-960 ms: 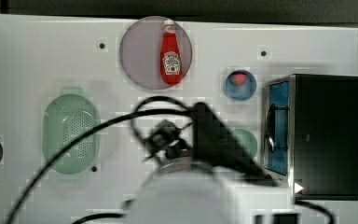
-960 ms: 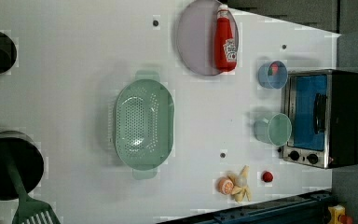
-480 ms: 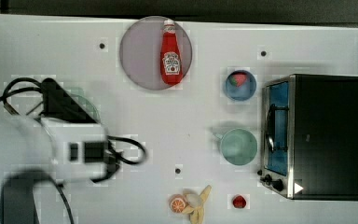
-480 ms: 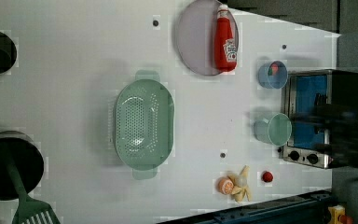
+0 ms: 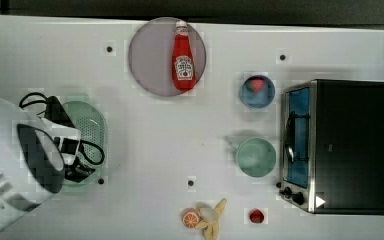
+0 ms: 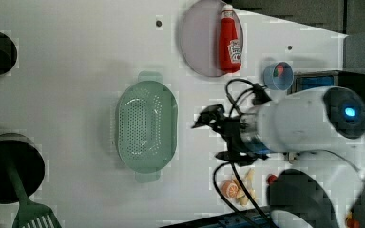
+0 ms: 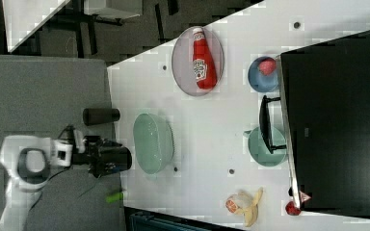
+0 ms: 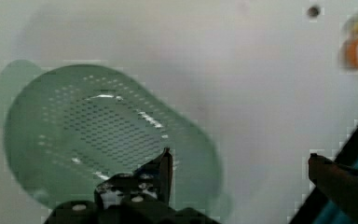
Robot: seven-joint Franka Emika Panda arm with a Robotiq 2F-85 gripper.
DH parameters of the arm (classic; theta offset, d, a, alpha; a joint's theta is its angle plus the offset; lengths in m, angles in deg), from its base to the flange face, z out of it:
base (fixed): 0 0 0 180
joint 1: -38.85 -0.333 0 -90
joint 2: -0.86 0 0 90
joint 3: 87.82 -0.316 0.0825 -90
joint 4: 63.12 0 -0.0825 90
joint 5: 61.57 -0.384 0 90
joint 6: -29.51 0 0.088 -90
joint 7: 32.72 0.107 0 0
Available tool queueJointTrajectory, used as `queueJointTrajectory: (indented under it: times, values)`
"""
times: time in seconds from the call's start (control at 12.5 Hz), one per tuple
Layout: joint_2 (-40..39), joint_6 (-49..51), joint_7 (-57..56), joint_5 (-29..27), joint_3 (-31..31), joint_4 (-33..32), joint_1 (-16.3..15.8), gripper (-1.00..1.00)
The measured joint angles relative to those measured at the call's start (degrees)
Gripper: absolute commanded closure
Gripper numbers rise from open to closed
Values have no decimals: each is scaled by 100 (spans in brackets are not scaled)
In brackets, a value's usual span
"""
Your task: Drag strainer left to right.
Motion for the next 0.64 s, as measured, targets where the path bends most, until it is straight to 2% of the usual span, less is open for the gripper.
queueJointTrajectory:
  times: [0.48,0.64]
  values:
    - [-636,-1519,2031,69,28,-106,34,-100]
    - [-1091,-2370,2479,145,20,-67,7,-100]
